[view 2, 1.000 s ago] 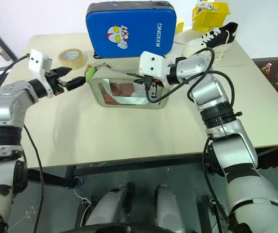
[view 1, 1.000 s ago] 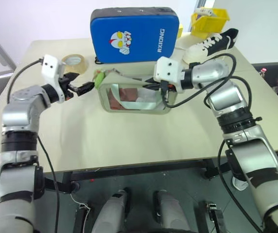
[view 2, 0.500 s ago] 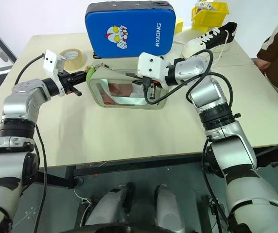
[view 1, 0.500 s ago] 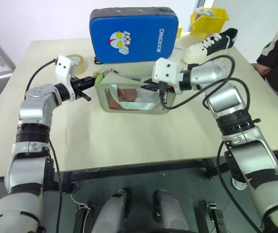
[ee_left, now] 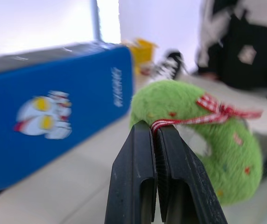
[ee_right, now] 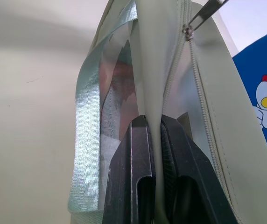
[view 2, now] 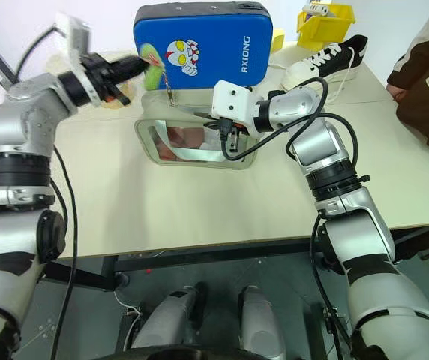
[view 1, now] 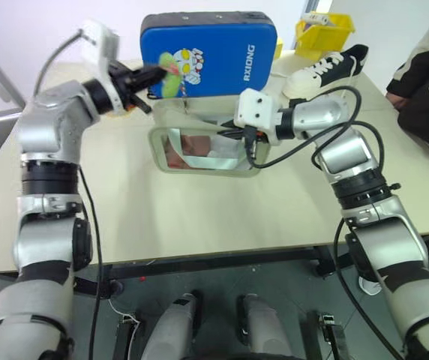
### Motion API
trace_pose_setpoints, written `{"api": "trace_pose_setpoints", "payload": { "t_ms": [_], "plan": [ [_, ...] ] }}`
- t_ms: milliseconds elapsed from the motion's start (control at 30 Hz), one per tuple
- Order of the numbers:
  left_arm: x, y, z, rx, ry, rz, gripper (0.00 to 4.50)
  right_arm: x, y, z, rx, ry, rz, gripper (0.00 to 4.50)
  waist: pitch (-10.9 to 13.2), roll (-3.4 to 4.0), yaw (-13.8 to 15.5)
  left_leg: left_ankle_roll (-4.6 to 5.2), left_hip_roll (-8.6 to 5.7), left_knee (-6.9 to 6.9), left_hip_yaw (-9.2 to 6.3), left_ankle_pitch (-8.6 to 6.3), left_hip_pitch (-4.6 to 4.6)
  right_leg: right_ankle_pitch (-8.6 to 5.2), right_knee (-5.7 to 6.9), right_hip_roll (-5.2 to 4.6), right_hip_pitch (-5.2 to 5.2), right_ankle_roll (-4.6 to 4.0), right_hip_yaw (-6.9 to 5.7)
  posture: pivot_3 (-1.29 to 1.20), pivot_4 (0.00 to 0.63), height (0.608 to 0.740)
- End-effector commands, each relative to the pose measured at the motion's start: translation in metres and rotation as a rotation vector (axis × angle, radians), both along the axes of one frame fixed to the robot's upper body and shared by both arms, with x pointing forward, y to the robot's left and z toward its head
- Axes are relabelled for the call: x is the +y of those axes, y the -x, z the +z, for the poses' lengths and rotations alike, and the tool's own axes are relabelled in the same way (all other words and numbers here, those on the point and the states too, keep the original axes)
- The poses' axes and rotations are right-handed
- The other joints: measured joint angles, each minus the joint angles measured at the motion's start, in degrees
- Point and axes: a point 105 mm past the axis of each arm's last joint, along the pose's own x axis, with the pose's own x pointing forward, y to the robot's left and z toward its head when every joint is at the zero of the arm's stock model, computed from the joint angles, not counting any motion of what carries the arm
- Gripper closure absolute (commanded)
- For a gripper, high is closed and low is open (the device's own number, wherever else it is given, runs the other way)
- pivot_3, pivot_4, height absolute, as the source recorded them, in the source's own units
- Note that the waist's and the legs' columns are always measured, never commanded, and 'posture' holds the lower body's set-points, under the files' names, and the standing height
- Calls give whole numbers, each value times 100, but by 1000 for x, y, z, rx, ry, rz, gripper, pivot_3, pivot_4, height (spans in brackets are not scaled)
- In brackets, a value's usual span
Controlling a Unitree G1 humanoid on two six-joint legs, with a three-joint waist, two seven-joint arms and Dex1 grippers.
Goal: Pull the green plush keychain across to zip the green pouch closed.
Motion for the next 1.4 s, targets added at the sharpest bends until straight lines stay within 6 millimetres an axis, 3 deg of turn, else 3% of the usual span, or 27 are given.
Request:
{"api": "trace_pose_setpoints", "payload": {
  "t_ms": [33,67,167,333,467,633,700,800,900,1000,1167,1300,1400],
  "plan": [
    [-7,1,-6,-43,-95,3,4420,3,2,16,-54,-21,7,4500,1,-1,-10,2,0,0,0,1,-1,0,0,1,-2,0,2,0,150,740],
    [-6,0,-7,-47,-107,10,4420,2,2,16,-55,-22,3,4500,1,-2,-4,8,0,0,0,5,-4,0,1,1,-7,0,3,0,150,740],
    [2,-2,6,-83,-106,36,3531,-1,1,16,-56,-21,-6,4500,1,-1,4,4,1,-1,1,2,-6,0,1,1,-9,0,3,0,150,740],
    [25,0,39,-133,-126,90,966,-2,1,15,-54,-20,-10,4500,1,-1,3,0,0,-1,0,-1,-7,0,0,1,-10,-1,1,0,150,740],
    [43,22,49,-136,-194,46,966,-2,0,14,-53,-19,-10,4500,1,-1,-29,0,1,-4,0,-1,-7,0,0,2,-12,-1,2,0,150,740],
    [45,57,18,-43,-313,-68,966,-1,-1,16,-59,-20,-7,4500,0,0,-88,-1,1,-9,-2,0,-5,-1,0,0,-9,-1,2,0,150,740],
    [40,64,-4,2,-340,-86,966,0,-2,17,-60,-22,-5,4500,1,0,-83,-2,1,-8,-5,-1,-4,-2,-3,-1,-3,-2,-1,0,150,740],
    [35,56,-34,-1,-399,-28,966,2,-1,16,-56,-22,3,4500,1,0,-78,-2,1,-7,-8,-1,-4,-2,-5,-2,-2,-3,-3,0,150,740],
    [37,36,-38,-31,-374,74,966,3,1,14,-48,-18,11,4500,0,-1,-61,-3,1,-6,-10,0,-2,-2,-4,-1,0,-3,-5,0,150,740],
    [33,34,-40,-40,-373,51,1759,3,1,13,-47,-13,10,4500,0,-1,-81,-3,1,-6,-7,0,-4,-1,-5,-2,-4,-2,-2,0,150,740],
    [31,36,-42,-42,-375,33,4324,2,1,13,-49,-13,6,4500,0,0,-96,-3,1,-8,-7,0,-4,-1,-4,-1,-5,-2,-2,0,150,740],
    [28,38,-41,-28,-358,14,4465,2,0,15,-60,-22,-7,4500,0,-1,-95,-2,1,-8,-7,0,-4,-1,-5,-2,-5,-2,-3,0,150,740],
    [26,38,-44,-14,-365,14,4500,2,0,22,-39,-44,-6,3488,0,0,-94,-2,1,-8,-7,0,-4,-1,-5,-2,-4,-2,-2,0,150,740]
  ]
}}
